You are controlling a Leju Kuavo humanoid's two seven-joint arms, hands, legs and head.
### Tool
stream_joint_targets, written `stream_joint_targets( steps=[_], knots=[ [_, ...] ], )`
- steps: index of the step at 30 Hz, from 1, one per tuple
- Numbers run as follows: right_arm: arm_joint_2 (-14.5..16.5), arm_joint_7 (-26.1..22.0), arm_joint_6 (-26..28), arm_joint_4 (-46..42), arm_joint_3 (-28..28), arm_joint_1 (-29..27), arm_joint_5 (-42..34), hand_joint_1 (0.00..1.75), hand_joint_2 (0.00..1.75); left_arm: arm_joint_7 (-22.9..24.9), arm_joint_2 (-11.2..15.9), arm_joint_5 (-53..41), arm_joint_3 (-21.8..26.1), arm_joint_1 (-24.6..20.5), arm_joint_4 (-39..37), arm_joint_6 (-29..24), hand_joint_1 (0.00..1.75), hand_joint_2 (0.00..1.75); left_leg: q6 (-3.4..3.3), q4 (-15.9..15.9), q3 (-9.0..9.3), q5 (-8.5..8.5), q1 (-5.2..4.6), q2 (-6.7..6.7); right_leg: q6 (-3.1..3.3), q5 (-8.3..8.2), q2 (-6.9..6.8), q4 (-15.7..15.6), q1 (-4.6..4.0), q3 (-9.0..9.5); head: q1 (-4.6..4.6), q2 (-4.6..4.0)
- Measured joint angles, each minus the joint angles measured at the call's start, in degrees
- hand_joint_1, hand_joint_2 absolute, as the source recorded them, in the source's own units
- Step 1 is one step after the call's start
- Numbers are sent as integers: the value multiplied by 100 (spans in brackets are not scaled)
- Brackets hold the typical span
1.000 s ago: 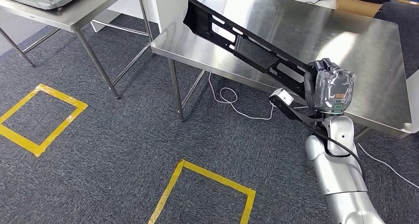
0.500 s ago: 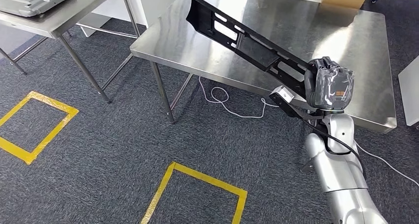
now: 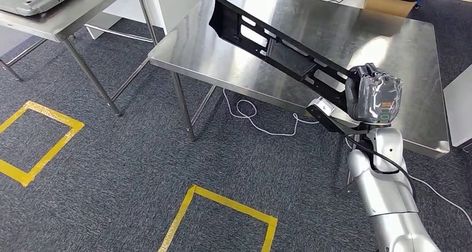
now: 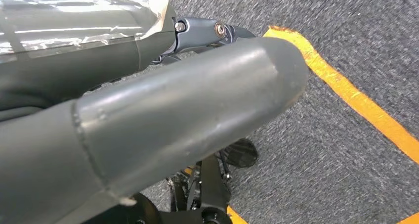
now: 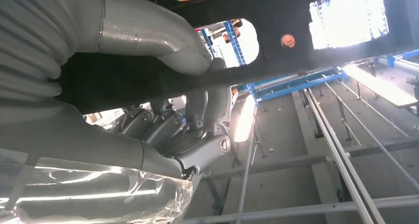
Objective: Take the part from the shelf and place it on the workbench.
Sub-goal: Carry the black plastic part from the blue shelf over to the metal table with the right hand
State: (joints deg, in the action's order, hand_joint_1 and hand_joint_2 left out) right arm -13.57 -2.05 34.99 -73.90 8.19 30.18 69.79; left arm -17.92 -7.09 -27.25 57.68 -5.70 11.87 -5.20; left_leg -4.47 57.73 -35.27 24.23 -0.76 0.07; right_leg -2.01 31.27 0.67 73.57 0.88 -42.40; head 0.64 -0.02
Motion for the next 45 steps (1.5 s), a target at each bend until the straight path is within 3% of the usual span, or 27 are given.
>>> stream_joint_targets(
  steps=[1,3,4,6,10,13,15,16,17,19,20,24,26,28,31,33,34,35,37,39,42,44,45],
  knots=[
    [-7,-1,-1,4,7,0,-3,175,175,0,-6,-1,1,2,0,0,0,0,22,7,18,21,12,-1,-70,-125,-10,-169,30,44,0,0],
    [-27,-2,-2,6,26,4,-20,175,175,0,-13,-1,2,5,1,0,0,0,92,36,59,82,34,-4,-207,-468,-71,-897,95,354,7,0],
    [-36,-2,-2,3,37,5,-32,175,175,0,-13,-1,2,4,1,1,0,0,135,58,70,117,35,-6,-223,-587,-90,-1209,101,510,11,0],
    [-49,1,-2,-6,56,5,-56,175,175,-1,-10,-2,2,3,1,8,0,0,201,87,74,164,30,-6,-155,-655,-99,-1472,84,648,19,0],
    [-79,4,-1,-31,75,23,-83,175,175,-5,-15,-4,2,4,1,28,0,0,309,297,-21,306,93,1,36,-628,-56,-1501,81,723,11,0],
    [-78,3,-2,-45,78,50,-87,175,175,-8,-21,-9,1,10,0,35,0,0,380,1318,-551,702,127,-4,148,-562,-53,-1506,64,817,-2,0],
    [-73,3,-4,-46,86,55,-87,175,175,-9,-21,-9,1,21,0,35,0,0,393,1736,-858,727,143,-5,184,-521,-44,-1506,45,871,-2,0],
    [-70,3,-8,-45,93,59,-87,175,175,-9,-21,-9,2,24,0,35,0,0,388,1636,-866,583,147,-5,187,-498,-36,-1506,42,906,-1,0],
    [-66,4,-12,-45,102,71,-86,175,175,-9,-21,-8,2,26,0,35,0,0,375,1338,-769,361,149,-5,184,-471,-27,-1506,42,944,-1,0],
    [-49,4,-24,-38,128,118,-85,175,175,-9,-19,-2,3,25,0,35,0,0,337,588,-451,-16,142,-19,150,-416,-7,-1508,31,1005,0,0],
    [-39,4,-28,-32,143,150,-85,175,175,-9,-18,1,3,24,0,35,0,0,321,330,-328,-84,133,-27,129,-395,3,-1506,14,1015,1,0],
    [-8,3,-55,14,195,257,-88,175,175,-9,-19,9,10,15,0,33,0,0,264,176,-218,-24,73,-30,49,-361,22,-1527,3,1003,5,0],
    [10,-3,-65,46,221,287,-90,175,175,-9,-20,10,21,13,1,32,0,0,205,120,-169,-30,67,-27,5,-338,12,-1534,4,1012,5,0],
    [18,-17,-71,94,251,338,-99,175,175,-9,-22,13,40,10,1,29,0,0,138,44,-92,-42,82,-24,-8,-250,-8,-1331,1,921,10,0],
    [23,-29,-75,195,296,419,-129,175,175,-9,-23,17,78,6,2,21,0,0,61,22,-33,-5,81,-24,36,43,-20,-403,3,379,16,0],
    [25,-29,-77,265,321,430,-141,175,175,-9,-23,17,95,8,1,17,0,0,43,23,13,42,77,-31,6,99,-21,75,6,22,16,0],
    [26,-30,-78,295,334,431,-142,175,175,-9,-23,17,99,12,1,16,0,0,47,25,47,73,77,-38,-37,8,-22,46,9,-24,19,0],
    [26,-30,-78,320,346,437,-142,175,175,-9,-24,17,102,16,0,15,0,0,61,27,91,107,79,-45,-90,-164,-27,-201,19,41,18,0],
    [31,-32,-76,363,372,471,-147,175,175,-9,-26,17,110,21,0,14,0,0,113,45,173,193,62,-53,-171,-575,-70,-1000,33,361,25,0],
    [45,-36,-75,409,395,519,-156,175,175,-9,-26,16,126,20,0,2,0,0,174,68,217,272,35,-51,-125,-770,-97,-1477,25,575,15,0],
    [64,-39,-74,465,418,569,-160,175,175,-9,-25,16,143,15,1,-20,0,0,262,84,233,347,67,-34,21,-749,-71,-1536,15,628,-6,0],
    [71,-40,-75,492,437,620,-162,175,175,-8,-25,17,146,10,2,-25,0,0,332,363,107,490,100,-27,116,-713,-61,-1558,37,696,-25,0],
    [78,-40,-78,505,448,648,-164,175,175,-7,-26,16,146,10,1,-26,0,0,361,671,-56,606,118,-28,160,-687,-61,-1562,40,732,-36,0]
  ],
)
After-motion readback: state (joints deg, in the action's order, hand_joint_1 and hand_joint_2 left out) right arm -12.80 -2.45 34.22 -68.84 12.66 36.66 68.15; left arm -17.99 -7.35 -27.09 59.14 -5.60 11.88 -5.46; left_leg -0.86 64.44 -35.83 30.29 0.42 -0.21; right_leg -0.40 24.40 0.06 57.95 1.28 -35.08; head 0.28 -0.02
